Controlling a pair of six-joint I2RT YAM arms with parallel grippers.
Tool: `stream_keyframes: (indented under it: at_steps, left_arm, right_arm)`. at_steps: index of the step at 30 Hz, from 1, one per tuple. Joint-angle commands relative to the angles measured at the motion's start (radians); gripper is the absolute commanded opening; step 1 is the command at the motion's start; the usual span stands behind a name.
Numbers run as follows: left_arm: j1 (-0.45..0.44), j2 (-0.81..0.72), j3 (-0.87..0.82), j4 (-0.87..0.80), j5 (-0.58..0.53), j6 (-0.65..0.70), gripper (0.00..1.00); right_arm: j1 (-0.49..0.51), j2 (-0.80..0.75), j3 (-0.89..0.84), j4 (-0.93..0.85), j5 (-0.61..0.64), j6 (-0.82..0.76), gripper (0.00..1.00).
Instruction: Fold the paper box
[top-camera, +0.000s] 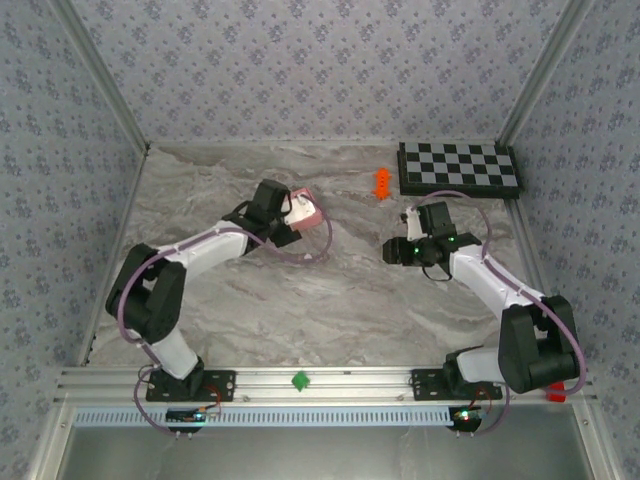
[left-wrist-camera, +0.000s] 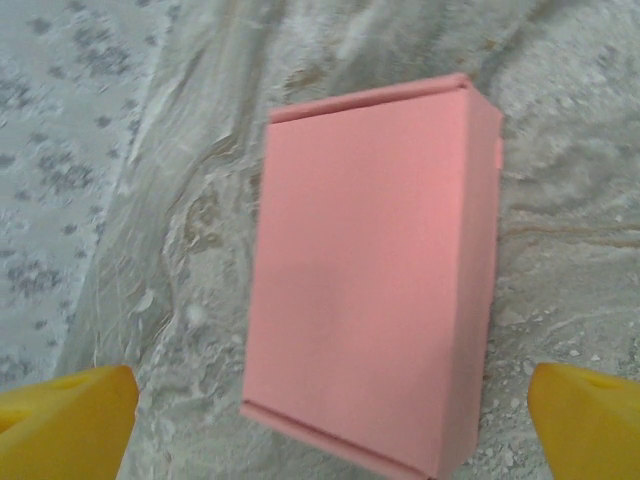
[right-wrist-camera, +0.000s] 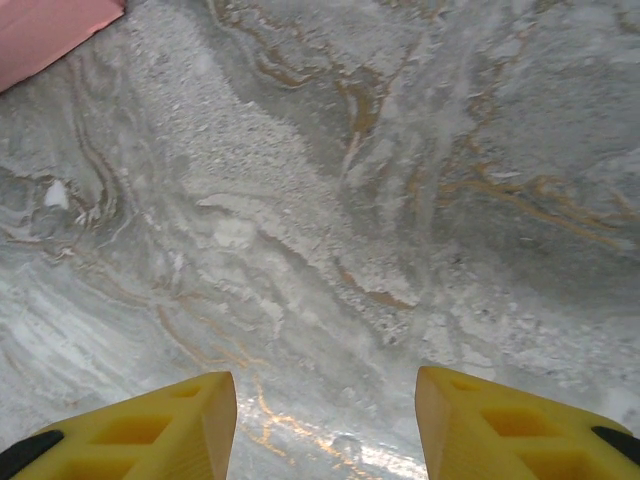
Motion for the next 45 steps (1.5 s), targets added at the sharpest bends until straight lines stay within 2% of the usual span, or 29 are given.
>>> stream_keyframes:
  at_steps: [1, 6, 11, 15, 19, 27, 33, 38, 45]
  left_arm:
    - [0.042, -0.085, 0.021, -0.073, 0.013, -0.169, 1.00]
    - [0.120, -0.204, -0.048, -0.071, 0.008, -0.355, 1.00]
    - [0.210, -0.312, -0.133, -0.066, -0.016, -0.523, 1.00]
    - [0.261, -0.364, -0.162, -0.115, -0.116, -0.663, 1.00]
    - [0.322, -0.390, -0.189, -0.164, -0.151, -0.775, 1.00]
    - [0.419, -0.450, -0.360, -0.053, -0.157, -0.837, 1.00]
    - [0.482, -0.441, -0.506, 0.106, -0.149, -0.854, 1.00]
    - [0.505, -0.422, -0.599, 0.266, -0.080, -0.786, 1.00]
    - [0.553, -0.429, -0.689, 0.481, 0.105, -0.725, 1.00]
  right_arm:
    - [-0.015, -0.040, 0.000, -0.029, 0.084, 0.011, 0.52]
    - [-0.053, -0.074, 0.007, -0.042, 0.197, 0.027, 0.52]
    - [-0.116, -0.092, 0.007, -0.027, 0.256, 0.038, 0.52]
    - [-0.163, -0.092, 0.005, 0.010, 0.279, 0.038, 0.52]
    - [-0.191, -0.093, -0.010, 0.059, 0.337, 0.044, 0.51]
    - [-0.244, -0.071, -0.057, 0.180, 0.452, 0.043, 0.51]
    - [-0.292, -0.058, -0.124, 0.293, 0.422, 0.034, 0.52]
    - [-0.312, -0.054, -0.202, 0.442, 0.377, -0.036, 0.53]
    - [-0.326, -0.057, -0.277, 0.625, 0.279, -0.115, 0.56]
